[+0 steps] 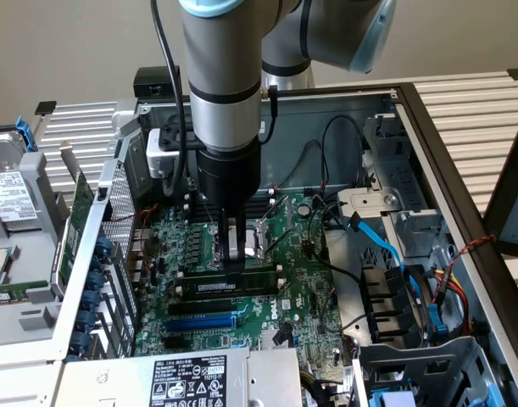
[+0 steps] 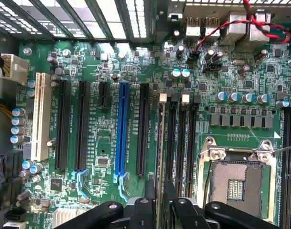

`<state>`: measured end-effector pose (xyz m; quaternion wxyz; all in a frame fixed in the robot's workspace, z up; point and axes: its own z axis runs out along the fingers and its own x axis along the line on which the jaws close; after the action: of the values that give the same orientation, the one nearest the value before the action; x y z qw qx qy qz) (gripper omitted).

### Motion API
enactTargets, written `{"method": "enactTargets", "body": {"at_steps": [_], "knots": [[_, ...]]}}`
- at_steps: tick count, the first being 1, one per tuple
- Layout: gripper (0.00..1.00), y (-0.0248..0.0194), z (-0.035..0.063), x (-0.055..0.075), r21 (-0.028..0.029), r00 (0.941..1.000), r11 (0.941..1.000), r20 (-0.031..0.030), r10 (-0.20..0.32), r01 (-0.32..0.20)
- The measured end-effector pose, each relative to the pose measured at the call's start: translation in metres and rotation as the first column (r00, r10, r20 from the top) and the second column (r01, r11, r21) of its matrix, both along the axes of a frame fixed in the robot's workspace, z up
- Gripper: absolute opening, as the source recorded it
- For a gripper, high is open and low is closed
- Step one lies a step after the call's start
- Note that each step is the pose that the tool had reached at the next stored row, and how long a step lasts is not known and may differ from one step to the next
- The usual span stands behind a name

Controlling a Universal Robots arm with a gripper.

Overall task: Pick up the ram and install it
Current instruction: 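Insert the ram into the slot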

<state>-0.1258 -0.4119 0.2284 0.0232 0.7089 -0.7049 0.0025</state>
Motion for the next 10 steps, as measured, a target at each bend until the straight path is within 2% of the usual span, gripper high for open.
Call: {"method": "enactTargets", "body": {"at_steps": [2, 3, 10], "knots": [[0.22, 0.0, 0.0025, 0.0, 0.0, 0.9999, 1.0, -0.0105, 0.0, 0.0], [0.22, 0.0, 0.0037, 0.0, 0.0, 0.9999, 1.0, -0.0121, 0.0, 0.0], [0.22, 0.0, 0.0155, 0.0, 0.0, 0.9999, 1.0, -0.0129, 0.0, 0.0]]}}
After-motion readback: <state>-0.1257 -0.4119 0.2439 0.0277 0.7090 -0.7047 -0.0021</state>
